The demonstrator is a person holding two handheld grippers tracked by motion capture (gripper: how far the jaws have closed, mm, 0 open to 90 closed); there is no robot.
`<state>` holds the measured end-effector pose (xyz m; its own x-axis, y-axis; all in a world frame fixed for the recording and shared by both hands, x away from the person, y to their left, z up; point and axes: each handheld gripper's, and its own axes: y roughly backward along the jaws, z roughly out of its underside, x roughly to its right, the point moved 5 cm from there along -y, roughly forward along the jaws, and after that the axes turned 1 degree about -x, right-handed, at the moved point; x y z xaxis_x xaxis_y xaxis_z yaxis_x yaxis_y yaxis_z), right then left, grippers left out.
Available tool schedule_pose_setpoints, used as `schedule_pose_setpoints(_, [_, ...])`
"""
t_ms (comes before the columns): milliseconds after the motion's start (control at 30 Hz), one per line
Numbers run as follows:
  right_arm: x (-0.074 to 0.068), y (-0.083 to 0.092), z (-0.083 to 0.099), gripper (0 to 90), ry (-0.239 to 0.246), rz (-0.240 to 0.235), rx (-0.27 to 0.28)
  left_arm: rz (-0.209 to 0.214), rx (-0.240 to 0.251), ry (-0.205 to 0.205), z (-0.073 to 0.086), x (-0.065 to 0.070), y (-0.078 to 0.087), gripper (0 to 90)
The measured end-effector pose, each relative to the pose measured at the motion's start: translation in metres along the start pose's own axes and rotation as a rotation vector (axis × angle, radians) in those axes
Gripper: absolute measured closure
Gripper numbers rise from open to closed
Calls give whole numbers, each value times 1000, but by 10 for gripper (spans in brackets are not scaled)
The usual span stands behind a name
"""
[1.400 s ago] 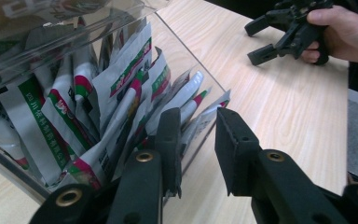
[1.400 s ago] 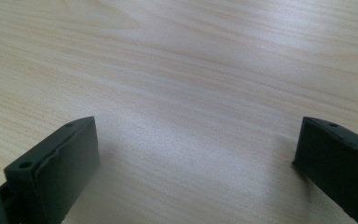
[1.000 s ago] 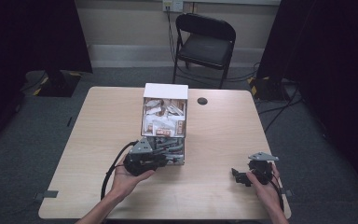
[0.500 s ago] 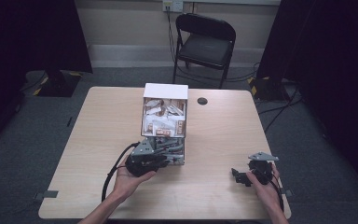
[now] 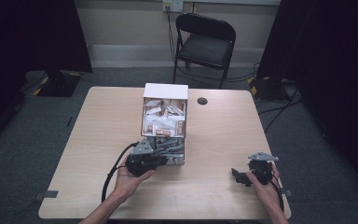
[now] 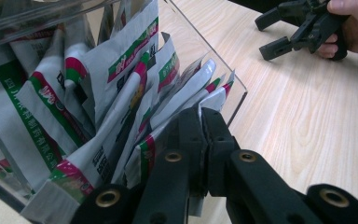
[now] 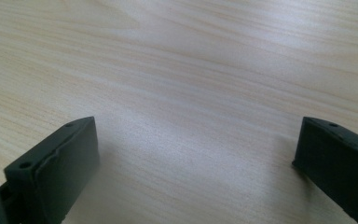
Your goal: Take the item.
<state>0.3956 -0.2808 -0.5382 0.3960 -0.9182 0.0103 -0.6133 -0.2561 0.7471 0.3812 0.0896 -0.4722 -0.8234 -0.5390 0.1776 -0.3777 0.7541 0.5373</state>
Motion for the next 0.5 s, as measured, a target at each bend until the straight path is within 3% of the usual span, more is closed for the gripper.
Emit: schedule_pose_setpoints(500, [0, 0, 0, 0, 4, -2, -1, 23, 26, 21, -3, 0, 6, 886])
